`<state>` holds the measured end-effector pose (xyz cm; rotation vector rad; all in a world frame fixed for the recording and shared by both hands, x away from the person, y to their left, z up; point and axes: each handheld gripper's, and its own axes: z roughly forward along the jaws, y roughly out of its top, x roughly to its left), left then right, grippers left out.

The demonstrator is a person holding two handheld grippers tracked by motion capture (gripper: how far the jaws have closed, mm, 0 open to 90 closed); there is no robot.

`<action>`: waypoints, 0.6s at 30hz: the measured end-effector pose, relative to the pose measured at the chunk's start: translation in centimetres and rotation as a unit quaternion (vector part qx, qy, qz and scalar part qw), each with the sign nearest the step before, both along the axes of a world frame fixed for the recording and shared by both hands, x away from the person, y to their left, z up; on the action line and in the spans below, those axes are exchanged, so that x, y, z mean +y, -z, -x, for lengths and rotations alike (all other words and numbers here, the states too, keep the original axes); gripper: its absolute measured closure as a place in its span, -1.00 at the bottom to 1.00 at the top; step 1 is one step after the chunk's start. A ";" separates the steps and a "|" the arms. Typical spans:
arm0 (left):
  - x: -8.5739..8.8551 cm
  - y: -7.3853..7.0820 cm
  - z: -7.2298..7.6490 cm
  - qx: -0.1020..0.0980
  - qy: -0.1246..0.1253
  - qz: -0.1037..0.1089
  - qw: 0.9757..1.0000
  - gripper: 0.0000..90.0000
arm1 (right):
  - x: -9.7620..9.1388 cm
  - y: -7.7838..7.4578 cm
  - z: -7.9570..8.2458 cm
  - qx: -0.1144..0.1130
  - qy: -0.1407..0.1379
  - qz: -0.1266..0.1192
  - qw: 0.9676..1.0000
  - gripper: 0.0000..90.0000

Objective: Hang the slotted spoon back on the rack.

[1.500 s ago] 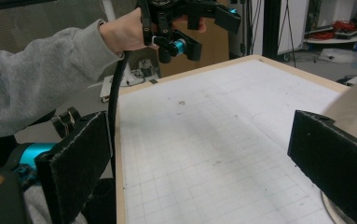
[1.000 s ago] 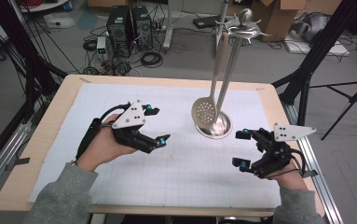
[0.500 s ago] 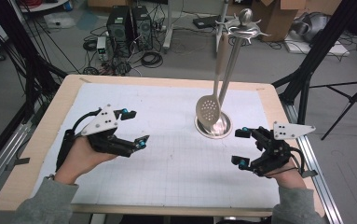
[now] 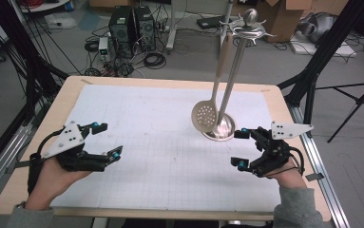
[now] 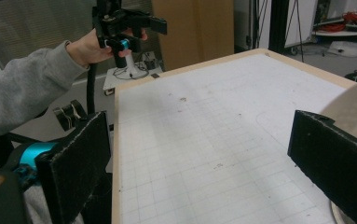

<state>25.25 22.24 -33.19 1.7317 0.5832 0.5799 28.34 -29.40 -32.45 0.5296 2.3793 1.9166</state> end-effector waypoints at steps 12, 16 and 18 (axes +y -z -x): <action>3.2 0.0 0.1 -0.006 -0.028 0.030 0.999 -0.65 | -0.5 -0.1 0.1 -0.004 0.006 -0.008 1.000 -0.89; 3.9 0.1 0.2 -0.008 -0.027 0.044 0.999 -0.66 | -0.7 -0.1 0.1 -0.006 0.012 -0.008 1.000 -0.89; 4.2 0.2 0.3 -0.007 -0.023 0.049 0.999 -0.66 | -0.8 -0.2 0.2 -0.008 0.019 -0.009 1.000 -0.89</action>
